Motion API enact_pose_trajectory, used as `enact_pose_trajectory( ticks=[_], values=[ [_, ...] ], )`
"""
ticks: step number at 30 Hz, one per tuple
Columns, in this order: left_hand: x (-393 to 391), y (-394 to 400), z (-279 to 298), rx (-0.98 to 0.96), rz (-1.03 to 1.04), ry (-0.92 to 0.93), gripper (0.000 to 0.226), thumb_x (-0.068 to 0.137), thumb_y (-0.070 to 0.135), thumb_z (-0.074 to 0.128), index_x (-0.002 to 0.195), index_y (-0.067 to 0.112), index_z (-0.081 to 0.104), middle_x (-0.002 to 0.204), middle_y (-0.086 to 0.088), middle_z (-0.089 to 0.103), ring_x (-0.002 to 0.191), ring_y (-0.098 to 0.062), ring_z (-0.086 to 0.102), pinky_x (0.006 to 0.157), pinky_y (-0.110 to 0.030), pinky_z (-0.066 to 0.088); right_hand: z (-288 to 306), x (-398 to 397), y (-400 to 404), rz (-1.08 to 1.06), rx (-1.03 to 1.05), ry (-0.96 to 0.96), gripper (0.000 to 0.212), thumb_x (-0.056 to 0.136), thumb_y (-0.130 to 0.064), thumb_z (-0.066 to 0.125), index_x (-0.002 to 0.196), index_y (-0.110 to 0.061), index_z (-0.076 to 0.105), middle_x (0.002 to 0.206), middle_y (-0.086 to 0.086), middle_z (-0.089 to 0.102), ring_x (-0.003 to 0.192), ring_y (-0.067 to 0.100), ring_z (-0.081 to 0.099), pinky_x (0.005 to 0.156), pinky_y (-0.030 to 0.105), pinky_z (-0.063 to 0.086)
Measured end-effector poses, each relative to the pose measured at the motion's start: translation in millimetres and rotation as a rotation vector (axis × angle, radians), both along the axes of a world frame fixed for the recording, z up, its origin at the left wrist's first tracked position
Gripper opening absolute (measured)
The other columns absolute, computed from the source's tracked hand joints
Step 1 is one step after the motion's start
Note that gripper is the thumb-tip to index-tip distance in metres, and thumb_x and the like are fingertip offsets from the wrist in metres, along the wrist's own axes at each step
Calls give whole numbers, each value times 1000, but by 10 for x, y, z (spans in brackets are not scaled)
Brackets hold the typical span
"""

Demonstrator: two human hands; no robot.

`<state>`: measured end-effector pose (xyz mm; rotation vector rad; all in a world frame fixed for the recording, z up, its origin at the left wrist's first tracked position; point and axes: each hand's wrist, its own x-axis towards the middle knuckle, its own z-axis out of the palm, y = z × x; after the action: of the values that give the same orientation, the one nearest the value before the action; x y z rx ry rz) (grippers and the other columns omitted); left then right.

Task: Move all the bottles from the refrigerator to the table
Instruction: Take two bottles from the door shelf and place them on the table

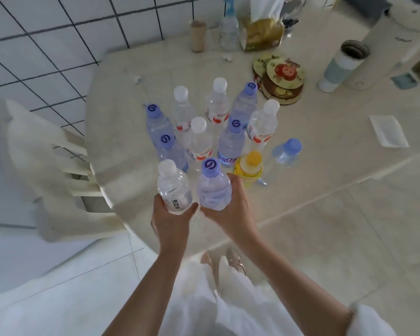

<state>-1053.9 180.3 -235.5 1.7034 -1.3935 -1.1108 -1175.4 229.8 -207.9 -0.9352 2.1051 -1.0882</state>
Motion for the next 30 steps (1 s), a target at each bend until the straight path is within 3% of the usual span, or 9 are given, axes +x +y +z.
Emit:
enact_pose_trajectory(
  ticks=[4,8,12,14,19,21,25,30],
  values=[
    [-133,-132,-112,-52,81,23,65,53,18,94,103,23,53,88,12,61,81,-17,60,72,-25,43,-168,-109,-263,62,-60,34,61,58,-26,86,108,-15,52,97,-7,59,85,8,55,72,24,45],
    [-241,-191,-225,-32,180,65,66,53,13,93,102,26,51,87,16,62,83,-17,61,68,-12,42,-255,-185,-365,112,-95,53,55,61,-17,87,106,-13,56,92,-7,60,81,1,53,69,4,40],
    [-300,-212,-372,6,192,42,67,55,17,93,111,18,55,99,3,68,90,-18,64,70,-3,41,-408,-208,-403,156,-105,77,61,61,-14,88,112,-8,55,104,6,65,93,19,61,79,27,47],
    [-338,-234,-394,12,186,14,64,56,18,93,109,16,56,98,2,68,88,-20,64,66,-3,39,-495,-227,-409,153,-101,78,61,60,-12,88,111,-9,55,101,3,63,92,19,60,79,24,45],
    [-368,-304,-415,23,164,-3,68,56,20,93,113,18,56,103,0,70,91,-20,64,73,-20,43,-579,-262,-436,115,-129,22,57,62,-14,87,106,-23,51,95,-10,57,88,4,54,78,1,37],
    [-361,-325,-423,40,135,-17,70,57,22,93,116,19,54,107,-1,69,93,-19,64,75,-25,45,-555,-273,-464,103,-154,36,60,63,-9,86,98,-37,46,90,-19,53,83,-5,51,77,-1,36],
    [-311,-333,-469,23,73,-59,73,58,29,92,119,20,51,110,0,67,97,-21,64,80,-36,53,-551,-262,-463,96,-170,36,64,64,-9,85,95,-48,44,90,-26,52,87,-22,50,78,-2,37],
    [-297,-361,-470,37,23,-63,72,60,27,91,119,18,52,111,0,68,96,-18,63,77,-27,47,-593,-251,-462,82,-171,39,64,67,-6,84,95,-47,45,92,-28,50,88,-19,50,80,-3,36]
  ],
)
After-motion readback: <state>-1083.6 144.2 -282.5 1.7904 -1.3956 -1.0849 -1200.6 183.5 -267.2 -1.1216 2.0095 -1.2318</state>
